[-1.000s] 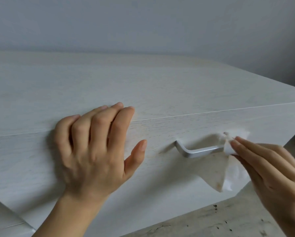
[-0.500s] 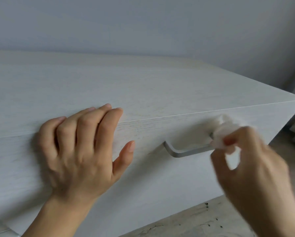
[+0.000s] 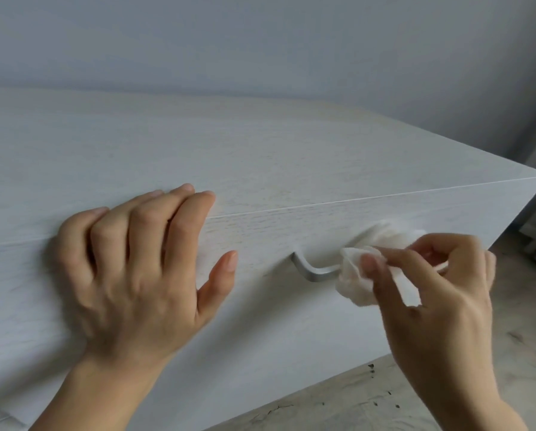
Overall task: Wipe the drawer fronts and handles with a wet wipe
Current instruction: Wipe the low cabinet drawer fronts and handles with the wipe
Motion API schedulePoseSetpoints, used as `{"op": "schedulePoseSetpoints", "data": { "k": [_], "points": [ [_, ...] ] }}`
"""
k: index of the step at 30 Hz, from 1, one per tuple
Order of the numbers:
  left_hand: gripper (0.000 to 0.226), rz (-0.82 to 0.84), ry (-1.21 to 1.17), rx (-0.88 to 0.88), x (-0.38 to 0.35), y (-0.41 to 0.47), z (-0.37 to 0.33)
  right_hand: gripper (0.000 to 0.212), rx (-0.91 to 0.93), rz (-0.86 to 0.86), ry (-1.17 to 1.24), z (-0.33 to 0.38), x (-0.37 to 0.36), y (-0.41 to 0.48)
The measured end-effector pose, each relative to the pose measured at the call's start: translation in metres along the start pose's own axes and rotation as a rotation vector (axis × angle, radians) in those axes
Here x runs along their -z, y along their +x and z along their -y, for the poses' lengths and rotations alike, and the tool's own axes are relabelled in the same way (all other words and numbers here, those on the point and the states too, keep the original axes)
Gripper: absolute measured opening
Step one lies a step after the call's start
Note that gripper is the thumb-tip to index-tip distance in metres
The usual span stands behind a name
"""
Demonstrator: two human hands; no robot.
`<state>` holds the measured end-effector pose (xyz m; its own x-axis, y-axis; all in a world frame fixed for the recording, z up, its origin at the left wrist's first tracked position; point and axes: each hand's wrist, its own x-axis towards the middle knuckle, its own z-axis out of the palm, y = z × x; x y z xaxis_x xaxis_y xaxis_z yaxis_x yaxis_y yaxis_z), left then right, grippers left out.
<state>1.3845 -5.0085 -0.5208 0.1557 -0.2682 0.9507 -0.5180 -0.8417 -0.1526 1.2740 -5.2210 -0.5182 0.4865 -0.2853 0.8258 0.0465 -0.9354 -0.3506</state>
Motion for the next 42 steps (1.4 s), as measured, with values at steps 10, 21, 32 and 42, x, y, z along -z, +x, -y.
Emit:
{"op": "schedulePoseSetpoints", "data": {
  "k": [10,21,32,42],
  "points": [
    [0.046,0.008,-0.032,0.018,0.0,0.0,0.0,0.031,0.199,-0.063,-0.023,-0.01,-0.018,-0.019],
    [0.043,0.077,-0.193,0.051,0.002,-0.001,0.002,0.02,0.35,-0.156,0.086,0.015,-0.043,-0.029],
    [0.044,0.042,-0.07,0.027,0.002,0.0,0.0,0.026,0.344,-0.197,0.132,0.023,-0.053,-0.037],
    [0.044,0.044,-0.073,0.021,0.001,0.0,0.002,0.013,0.247,-0.293,0.289,0.023,-0.053,-0.025]
  ]
}}
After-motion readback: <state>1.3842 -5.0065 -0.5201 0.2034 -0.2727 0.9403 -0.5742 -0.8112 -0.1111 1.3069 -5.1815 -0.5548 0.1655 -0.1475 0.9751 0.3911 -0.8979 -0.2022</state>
